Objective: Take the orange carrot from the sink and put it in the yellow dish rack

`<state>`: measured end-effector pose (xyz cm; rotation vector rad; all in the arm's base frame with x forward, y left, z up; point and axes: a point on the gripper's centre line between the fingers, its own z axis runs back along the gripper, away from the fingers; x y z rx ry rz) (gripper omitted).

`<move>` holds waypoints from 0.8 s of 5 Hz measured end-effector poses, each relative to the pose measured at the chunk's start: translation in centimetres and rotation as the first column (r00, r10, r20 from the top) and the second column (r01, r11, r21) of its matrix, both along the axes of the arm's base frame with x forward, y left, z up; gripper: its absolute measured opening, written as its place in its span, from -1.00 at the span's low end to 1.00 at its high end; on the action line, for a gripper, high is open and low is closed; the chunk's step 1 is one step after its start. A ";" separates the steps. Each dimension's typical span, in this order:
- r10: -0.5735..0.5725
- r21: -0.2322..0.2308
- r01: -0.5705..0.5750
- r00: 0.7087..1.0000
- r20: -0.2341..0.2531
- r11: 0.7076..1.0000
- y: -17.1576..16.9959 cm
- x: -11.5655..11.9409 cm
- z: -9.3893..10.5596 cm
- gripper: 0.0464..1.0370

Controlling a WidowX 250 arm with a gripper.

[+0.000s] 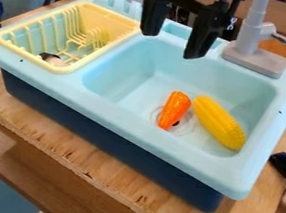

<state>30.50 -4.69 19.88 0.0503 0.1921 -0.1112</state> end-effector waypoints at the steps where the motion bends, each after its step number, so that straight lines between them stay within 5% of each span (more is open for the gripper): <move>1: 0.002 0.005 -0.002 1.000 -0.024 1.000 0.0 0.1 -1.3 0.92; 2: -0.067 -0.012 0.069 0.993 0.092 0.998 1.6 -1.0 -3.9 0.92; 4: -0.066 -0.049 0.074 0.988 0.140 0.996 4.1 -1.4 -5.5 0.92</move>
